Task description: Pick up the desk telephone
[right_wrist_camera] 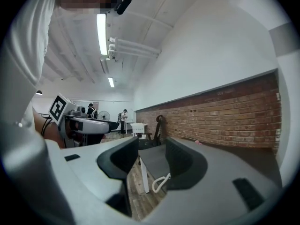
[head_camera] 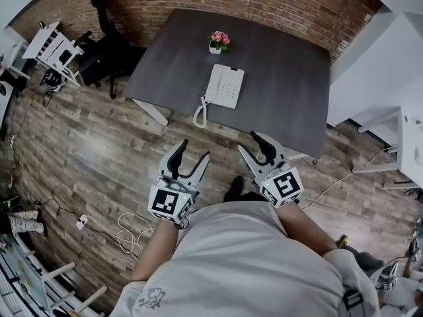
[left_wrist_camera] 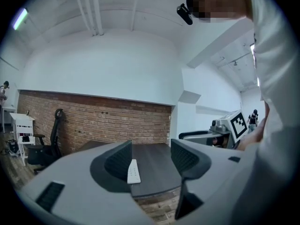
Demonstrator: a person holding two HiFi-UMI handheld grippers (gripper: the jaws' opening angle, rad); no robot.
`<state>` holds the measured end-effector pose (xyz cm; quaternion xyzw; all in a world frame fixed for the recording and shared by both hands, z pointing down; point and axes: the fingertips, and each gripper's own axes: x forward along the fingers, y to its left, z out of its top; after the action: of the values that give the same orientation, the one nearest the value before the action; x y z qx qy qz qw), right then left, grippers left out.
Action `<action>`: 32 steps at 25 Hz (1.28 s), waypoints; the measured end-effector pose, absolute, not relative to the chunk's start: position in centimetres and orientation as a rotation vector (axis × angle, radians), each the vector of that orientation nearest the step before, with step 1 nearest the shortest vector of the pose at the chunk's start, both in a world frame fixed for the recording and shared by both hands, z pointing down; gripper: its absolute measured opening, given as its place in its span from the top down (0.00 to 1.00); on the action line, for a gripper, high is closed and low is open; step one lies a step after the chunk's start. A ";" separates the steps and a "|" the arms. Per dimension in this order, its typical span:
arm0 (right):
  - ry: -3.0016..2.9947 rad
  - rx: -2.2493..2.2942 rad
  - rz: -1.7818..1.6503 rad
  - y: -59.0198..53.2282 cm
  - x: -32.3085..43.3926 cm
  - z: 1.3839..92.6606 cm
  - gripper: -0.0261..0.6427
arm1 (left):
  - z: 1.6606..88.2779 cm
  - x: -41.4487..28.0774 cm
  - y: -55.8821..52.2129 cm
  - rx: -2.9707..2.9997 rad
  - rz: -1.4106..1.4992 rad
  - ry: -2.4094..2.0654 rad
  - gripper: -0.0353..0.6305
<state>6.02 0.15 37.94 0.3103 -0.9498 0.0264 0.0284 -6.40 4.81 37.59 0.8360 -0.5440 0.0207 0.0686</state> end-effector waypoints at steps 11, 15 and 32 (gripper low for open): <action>-2.947 1.022 0.160 -9.2 12.3 38.1 0.68 | 38.1 0.0 -5.0 2.548 0.107 -1.567 0.52; -2.933 1.031 0.173 -10.5 13.1 38.7 0.68 | 38.3 0.6 -7.0 2.550 0.104 -1.550 0.52; -2.797 1.255 0.166 -18.1 9.5 38.8 0.68 | 38.3 -2.7 -18.6 2.690 0.046 -1.278 0.51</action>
<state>9.54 -18.14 38.81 0.4084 -0.9105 0.0540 0.0358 -2.70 -18.57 38.33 0.9002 -0.4275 0.0155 0.0816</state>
